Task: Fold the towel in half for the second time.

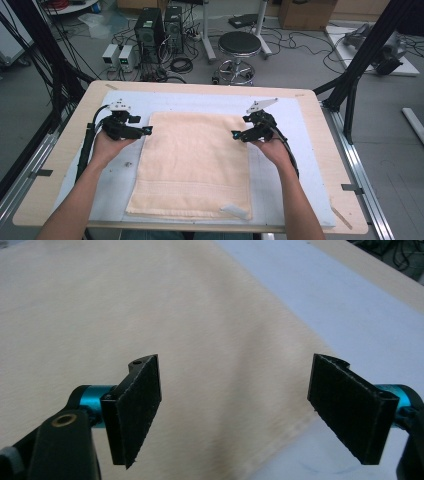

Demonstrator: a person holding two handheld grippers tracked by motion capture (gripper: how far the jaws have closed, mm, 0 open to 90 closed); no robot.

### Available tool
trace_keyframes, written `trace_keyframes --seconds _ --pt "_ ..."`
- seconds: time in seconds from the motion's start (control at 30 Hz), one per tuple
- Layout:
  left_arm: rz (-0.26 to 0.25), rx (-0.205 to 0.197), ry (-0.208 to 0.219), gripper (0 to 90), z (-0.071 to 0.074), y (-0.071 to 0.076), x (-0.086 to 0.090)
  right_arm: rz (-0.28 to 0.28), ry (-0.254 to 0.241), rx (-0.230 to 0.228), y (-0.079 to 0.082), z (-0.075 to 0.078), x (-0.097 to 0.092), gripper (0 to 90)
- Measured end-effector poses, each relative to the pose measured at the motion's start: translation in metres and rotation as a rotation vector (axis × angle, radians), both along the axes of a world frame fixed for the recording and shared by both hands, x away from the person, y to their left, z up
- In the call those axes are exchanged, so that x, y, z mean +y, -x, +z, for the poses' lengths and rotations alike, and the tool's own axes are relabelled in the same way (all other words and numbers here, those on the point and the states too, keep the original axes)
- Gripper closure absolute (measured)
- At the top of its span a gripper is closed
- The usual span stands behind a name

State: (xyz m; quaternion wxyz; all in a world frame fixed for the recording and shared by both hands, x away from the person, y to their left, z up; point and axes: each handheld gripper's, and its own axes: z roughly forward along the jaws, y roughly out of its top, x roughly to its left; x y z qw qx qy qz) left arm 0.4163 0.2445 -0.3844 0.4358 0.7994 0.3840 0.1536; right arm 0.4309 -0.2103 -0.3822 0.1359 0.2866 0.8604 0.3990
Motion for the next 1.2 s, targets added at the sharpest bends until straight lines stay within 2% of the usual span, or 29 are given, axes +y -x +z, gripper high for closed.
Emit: trace_keyframes --seconds 0.1,0.2,0.27,0.37,0.47,0.6,0.7,0.77,0.83,0.87,0.9,0.97,1.0,1.03,1.1,1.13,1.2 --pt "0.008 0.024 0.008 30.1 -0.004 -0.014 -0.003 -0.022 0.01 0.01 -0.013 -0.001 -0.003 21.8" --pt "0.036 0.013 -0.005 32.4 -0.009 -0.023 -0.003 -0.047 0.008 0.001 -0.023 -0.008 -0.005 23.8" --pt "0.062 0.008 -0.003 33.7 -0.013 -0.026 -0.002 -0.073 -0.001 0.02 -0.029 -0.015 -0.006 23.9" --pt "0.09 0.048 -0.016 34.8 -0.023 -0.032 0.002 -0.104 0.037 0.039 -0.034 -0.026 -0.005 24.8" --pt "0.096 0.083 -0.018 35.6 -0.032 -0.036 0.004 -0.107 0.065 0.036 -0.037 -0.033 -0.002 26.0" --pt "0.107 0.107 -0.013 37.8 -0.043 -0.041 0.0 -0.121 0.065 0.048 -0.042 -0.04 -0.004 28.0" --pt "0.117 0.126 -0.028 39.9 -0.049 -0.044 -0.004 -0.145 0.085 0.072 -0.044 -0.045 -0.007 28.7" --pt "0.114 0.13 -0.011 43.4 -0.052 -0.045 -0.007 -0.153 0.077 0.099 -0.045 -0.048 -0.007 34.9" --pt "0.1 0.132 -0.032 51.7 -0.054 -0.044 -0.013 -0.128 0.079 0.125 -0.046 -0.052 -0.004 42.5" --pt "0.107 0.124 -0.045 52.3 -0.054 -0.044 -0.015 -0.12 0.065 0.137 -0.046 -0.053 -0.002 45.3" --pt "0.121 0.132 -0.041 54.2 -0.054 -0.044 -0.015 -0.127 0.05 0.144 -0.047 -0.053 -0.001 46.3" --pt "0.134 0.155 -0.012 61.1 -0.054 -0.046 -0.012 -0.14 0.032 0.161 -0.047 -0.054 -0.003 52.0" --pt "0.121 0.167 0.012 69.1 -0.054 -0.046 -0.011 -0.142 0.025 0.17 -0.047 -0.053 -0.004 57.4" --pt "0.116 0.169 0.014 74.5 -0.055 -0.046 -0.012 -0.137 0.02 0.174 -0.047 -0.053 -0.006 62.6" --pt "0.116 0.176 0.029 79.9 -0.056 -0.046 -0.013 -0.132 0.01 0.179 -0.047 -0.054 -0.005 68.7" --pt "0.115 0.178 0.031 80.6 -0.056 -0.046 -0.013 -0.123 0.002 0.187 -0.047 -0.054 -0.005 77.2" --pt "0.113 0.175 0.033 81.8 -0.055 -0.046 -0.013 -0.1 0.016 0.18 -0.045 -0.053 -0.001 80.2"
